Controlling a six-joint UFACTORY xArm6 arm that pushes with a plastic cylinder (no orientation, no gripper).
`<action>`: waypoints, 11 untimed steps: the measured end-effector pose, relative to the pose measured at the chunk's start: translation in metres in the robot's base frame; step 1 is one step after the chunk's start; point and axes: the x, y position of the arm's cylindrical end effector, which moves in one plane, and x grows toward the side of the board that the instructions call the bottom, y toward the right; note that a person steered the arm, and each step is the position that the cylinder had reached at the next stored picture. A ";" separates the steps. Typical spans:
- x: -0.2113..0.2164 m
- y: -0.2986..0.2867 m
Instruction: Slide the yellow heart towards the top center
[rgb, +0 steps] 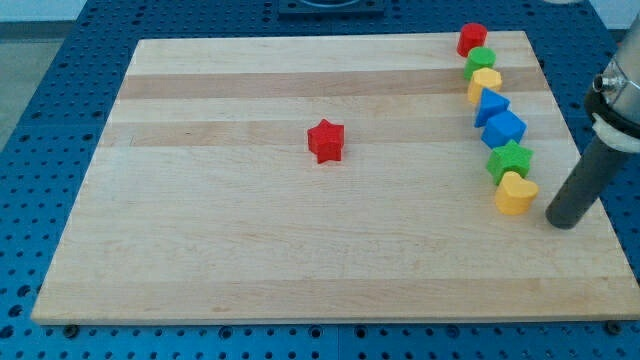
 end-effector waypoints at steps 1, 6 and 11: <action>-0.008 -0.021; -0.049 -0.092; -0.093 -0.104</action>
